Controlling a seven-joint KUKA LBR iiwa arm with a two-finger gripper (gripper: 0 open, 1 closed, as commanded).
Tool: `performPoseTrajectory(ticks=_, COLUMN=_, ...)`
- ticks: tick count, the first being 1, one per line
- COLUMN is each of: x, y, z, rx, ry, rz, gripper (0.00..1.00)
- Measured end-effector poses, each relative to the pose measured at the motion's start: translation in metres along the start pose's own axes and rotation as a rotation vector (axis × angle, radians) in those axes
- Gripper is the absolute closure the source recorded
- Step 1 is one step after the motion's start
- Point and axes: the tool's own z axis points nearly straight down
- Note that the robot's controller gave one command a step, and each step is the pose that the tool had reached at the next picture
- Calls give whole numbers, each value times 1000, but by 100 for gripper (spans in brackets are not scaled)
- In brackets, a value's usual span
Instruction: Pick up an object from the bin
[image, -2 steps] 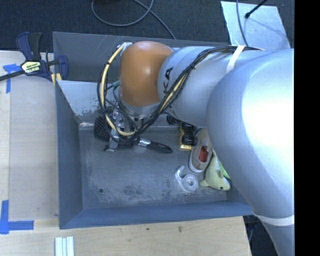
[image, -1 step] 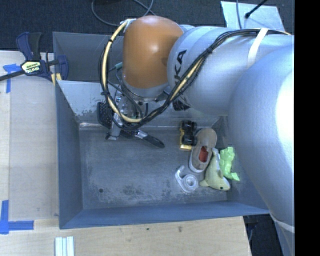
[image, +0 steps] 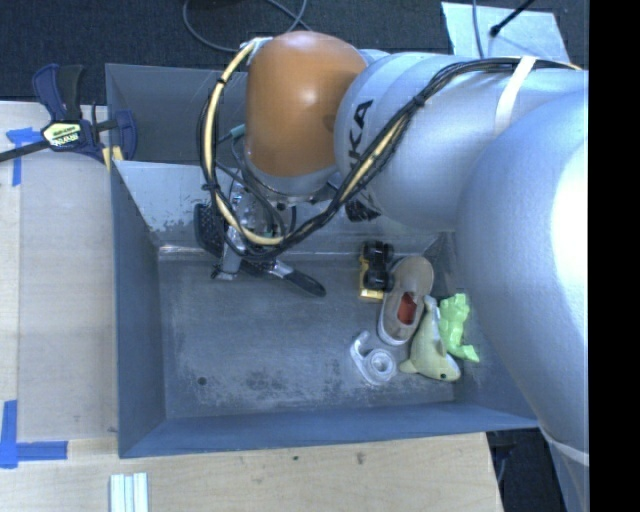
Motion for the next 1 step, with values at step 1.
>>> performPoseTrajectory(ticks=1, x=5, y=9, z=-50, rx=3, ry=4, rz=12, gripper=100)
